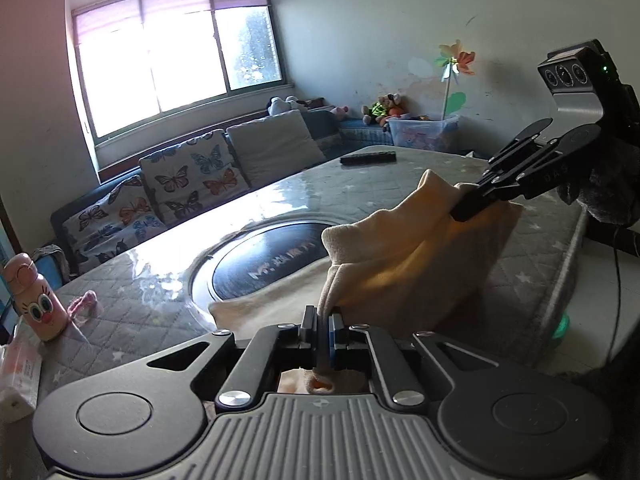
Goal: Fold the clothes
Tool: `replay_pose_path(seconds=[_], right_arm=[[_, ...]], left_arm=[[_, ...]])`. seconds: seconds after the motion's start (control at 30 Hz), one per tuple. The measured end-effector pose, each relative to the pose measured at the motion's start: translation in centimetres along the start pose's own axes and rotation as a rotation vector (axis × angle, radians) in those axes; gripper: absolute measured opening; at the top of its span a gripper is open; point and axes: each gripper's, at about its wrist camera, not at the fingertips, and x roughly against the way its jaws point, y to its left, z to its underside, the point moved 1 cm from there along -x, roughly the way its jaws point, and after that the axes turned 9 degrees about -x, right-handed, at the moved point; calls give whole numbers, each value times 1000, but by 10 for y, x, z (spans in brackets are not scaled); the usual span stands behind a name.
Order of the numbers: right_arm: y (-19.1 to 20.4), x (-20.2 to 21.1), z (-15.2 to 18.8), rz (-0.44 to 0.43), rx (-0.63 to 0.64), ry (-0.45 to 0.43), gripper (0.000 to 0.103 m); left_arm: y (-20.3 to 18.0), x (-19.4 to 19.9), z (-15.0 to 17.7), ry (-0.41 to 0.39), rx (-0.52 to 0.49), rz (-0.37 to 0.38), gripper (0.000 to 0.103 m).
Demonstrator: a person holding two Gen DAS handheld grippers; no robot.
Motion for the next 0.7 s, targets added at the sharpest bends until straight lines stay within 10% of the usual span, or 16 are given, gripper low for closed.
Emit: replay_pose_path(seconds=[0.7], right_arm=[[-97,-138,-36,135,-207,80,5]], left_arm=[[74,-166,6,197,115,-33,7]])
